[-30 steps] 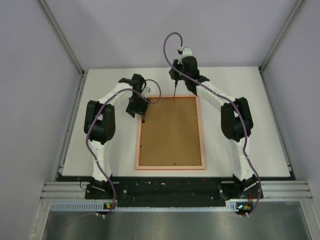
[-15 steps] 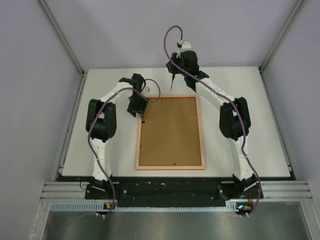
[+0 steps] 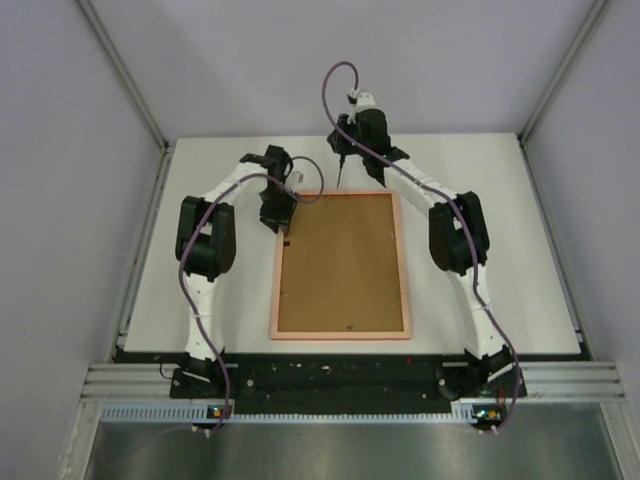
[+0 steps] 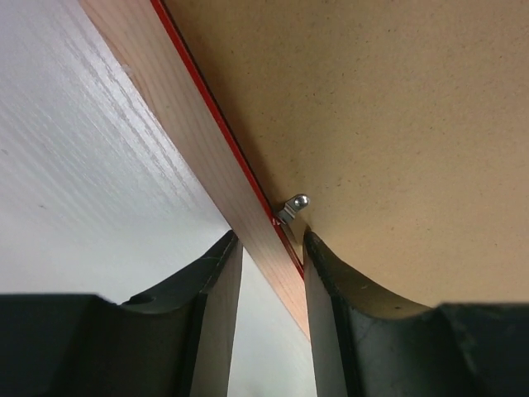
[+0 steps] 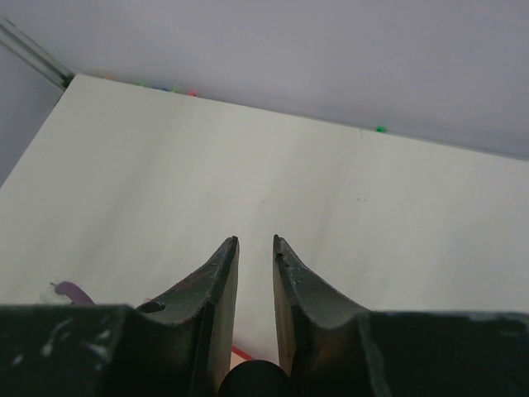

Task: Take the photo out of the frame
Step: Release the photo frame item from the photo frame.

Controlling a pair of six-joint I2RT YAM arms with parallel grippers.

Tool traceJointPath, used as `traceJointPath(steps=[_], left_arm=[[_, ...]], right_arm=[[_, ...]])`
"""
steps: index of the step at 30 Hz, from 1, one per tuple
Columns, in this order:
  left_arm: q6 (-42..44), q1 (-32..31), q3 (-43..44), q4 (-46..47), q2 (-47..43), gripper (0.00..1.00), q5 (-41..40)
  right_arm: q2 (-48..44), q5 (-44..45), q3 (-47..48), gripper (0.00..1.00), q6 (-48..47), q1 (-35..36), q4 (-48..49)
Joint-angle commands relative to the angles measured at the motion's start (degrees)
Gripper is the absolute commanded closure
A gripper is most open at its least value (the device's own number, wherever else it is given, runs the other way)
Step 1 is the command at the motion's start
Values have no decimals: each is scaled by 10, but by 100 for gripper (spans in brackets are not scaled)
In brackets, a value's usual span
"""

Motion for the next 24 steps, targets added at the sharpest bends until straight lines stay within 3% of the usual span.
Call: traceJointPath(steps=[1, 10, 24], left_arm=[[10, 1, 38, 13, 17, 61, 22], [18, -11, 78, 10, 40, 71, 36], [31, -30, 136, 8, 69, 70, 31]], right_arm=[[6, -4, 35, 100, -9, 6, 31], [24, 28, 49, 100, -22, 13, 43], [30, 36, 64, 100, -36, 13, 29]])
